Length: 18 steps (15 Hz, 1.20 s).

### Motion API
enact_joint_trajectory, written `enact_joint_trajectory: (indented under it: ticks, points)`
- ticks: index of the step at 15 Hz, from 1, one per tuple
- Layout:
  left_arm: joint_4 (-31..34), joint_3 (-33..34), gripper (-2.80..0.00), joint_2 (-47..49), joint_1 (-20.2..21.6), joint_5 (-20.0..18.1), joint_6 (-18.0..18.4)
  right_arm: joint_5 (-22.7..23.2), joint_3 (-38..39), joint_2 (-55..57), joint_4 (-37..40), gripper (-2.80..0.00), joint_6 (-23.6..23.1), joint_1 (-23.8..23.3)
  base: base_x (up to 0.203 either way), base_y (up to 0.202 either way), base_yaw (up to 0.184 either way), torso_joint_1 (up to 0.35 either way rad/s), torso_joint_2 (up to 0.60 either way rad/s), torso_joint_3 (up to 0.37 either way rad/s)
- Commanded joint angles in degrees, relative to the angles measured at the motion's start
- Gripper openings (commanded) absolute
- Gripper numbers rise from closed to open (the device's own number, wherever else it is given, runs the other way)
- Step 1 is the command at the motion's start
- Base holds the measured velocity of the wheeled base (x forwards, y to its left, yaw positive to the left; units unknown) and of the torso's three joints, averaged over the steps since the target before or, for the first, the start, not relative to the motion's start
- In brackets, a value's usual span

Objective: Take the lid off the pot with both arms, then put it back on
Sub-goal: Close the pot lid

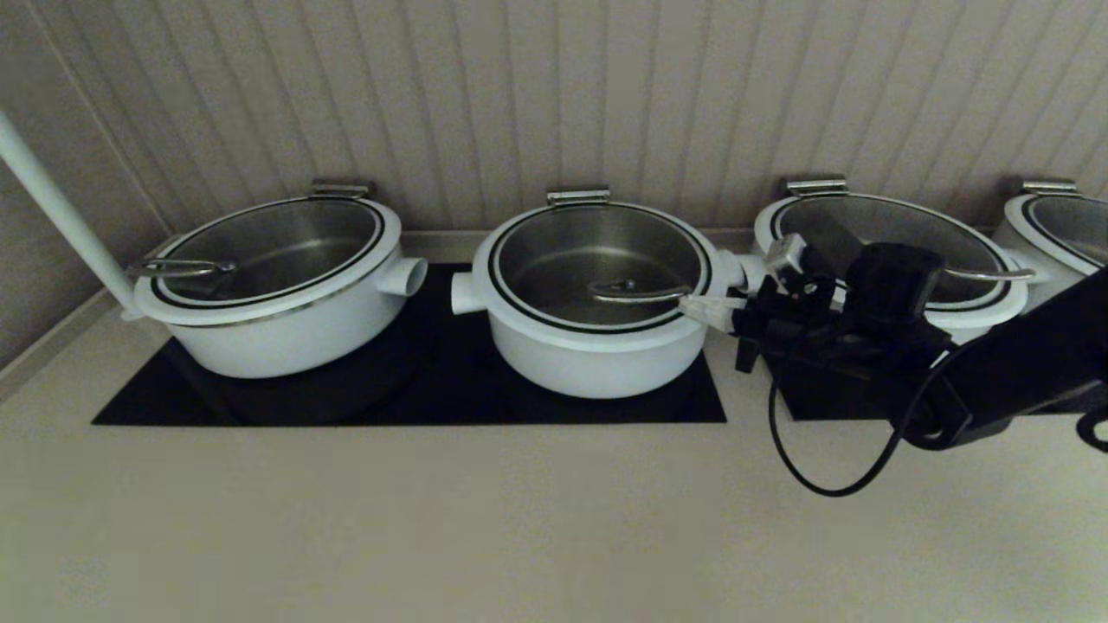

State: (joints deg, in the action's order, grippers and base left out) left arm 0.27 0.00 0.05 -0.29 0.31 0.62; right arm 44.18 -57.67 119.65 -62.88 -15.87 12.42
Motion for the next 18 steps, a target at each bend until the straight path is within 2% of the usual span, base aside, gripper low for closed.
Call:
enact_joint_trajectory:
  ticks: [1,4,11,18]
  points:
    - [0.0,0.0,-2.8,0.0,0.0,0.0,0.0,0.3,1.1,0.8,-1.4,-2.8,-0.1,0.1,0.0,0.0,0.0,0.0,0.0,0.0]
    - [0.0,0.0,-2.8,0.0,0.0,0.0,0.0,0.3,4.1,1.1,-3.6,-2.8,-0.1,0.1,0.0,0.0,0.0,0.0,0.0,0.0]
    - [0.0,0.0,-2.8,0.0,0.0,0.0,0.0,0.2,5.0,-0.4,-4.0,-2.8,-0.1,-0.2,0.0,0.0,0.0,0.0,0.0,0.0]
    - [0.0,0.0,-2.8,0.0,0.0,0.0,0.0,-0.3,14.4,-12.8,-3.5,-2.8,0.1,-2.7,0.0,0.0,0.0,0.0,0.0,0.0]
